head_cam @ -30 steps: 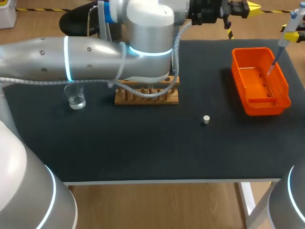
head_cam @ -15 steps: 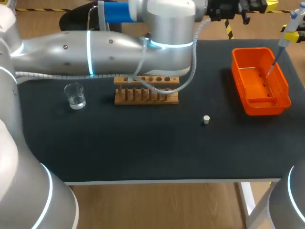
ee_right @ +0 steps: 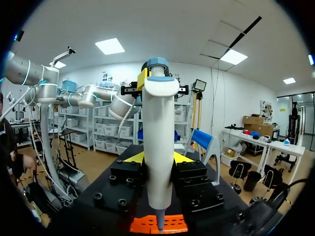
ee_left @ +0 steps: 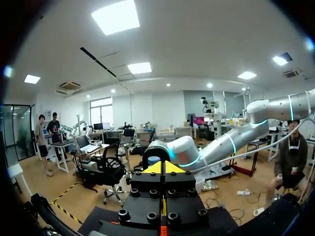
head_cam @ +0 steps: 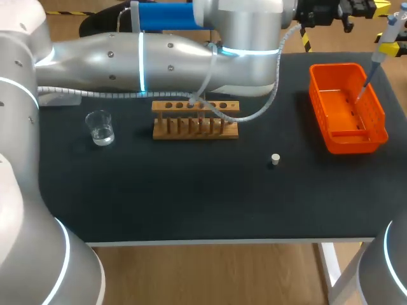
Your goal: Invert the test tube, pick up the pipette, mount the tip to pipette, aspirate from beaker and dispense into the tube, eject the tip, return the pipette, and cap with the stopper.
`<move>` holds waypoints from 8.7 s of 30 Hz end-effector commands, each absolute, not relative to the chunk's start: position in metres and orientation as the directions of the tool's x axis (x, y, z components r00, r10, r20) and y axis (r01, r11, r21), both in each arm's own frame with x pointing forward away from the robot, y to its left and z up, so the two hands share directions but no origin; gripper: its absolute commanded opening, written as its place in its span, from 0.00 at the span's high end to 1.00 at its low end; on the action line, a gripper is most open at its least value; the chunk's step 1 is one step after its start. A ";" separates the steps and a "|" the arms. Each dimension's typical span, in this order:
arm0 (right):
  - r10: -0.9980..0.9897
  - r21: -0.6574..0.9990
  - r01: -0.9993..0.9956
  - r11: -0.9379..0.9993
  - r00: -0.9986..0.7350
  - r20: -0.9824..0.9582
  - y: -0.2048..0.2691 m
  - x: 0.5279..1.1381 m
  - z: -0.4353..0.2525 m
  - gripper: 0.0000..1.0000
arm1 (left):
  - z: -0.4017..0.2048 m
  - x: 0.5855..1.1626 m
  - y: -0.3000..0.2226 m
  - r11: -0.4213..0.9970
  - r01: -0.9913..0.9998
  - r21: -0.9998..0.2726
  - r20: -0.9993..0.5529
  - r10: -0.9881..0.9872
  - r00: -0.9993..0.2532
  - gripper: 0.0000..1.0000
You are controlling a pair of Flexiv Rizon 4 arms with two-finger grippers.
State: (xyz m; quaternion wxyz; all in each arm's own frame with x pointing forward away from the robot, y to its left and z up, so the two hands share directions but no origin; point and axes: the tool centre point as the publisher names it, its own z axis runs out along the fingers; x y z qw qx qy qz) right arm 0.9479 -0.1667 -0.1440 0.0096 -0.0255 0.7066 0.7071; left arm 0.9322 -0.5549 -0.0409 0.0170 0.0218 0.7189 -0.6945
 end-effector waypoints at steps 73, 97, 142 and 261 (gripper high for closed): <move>-0.021 0.999 -0.050 0.002 -0.999 -0.050 -0.167 0.947 -0.143 1.00 | -0.074 0.941 -0.585 0.062 0.009 -0.998 -0.004 0.078 -0.997 1.00; -0.021 0.999 -0.050 0.002 -0.999 -0.050 -0.167 0.947 -0.143 1.00 | -0.089 0.941 -0.586 0.074 -0.022 -0.997 0.029 0.089 -0.996 1.00; -0.021 0.999 -0.050 0.002 -0.999 -0.050 -0.167 0.947 -0.143 1.00 | -0.029 0.938 -0.484 0.090 0.085 -0.992 -0.094 -0.105 -0.990 0.00; -0.095 0.999 -0.022 0.034 -0.995 -0.019 0.050 0.849 -0.143 1.00 | -0.124 0.864 -0.211 0.027 0.003 -1.000 -0.007 -0.153 -0.988 0.00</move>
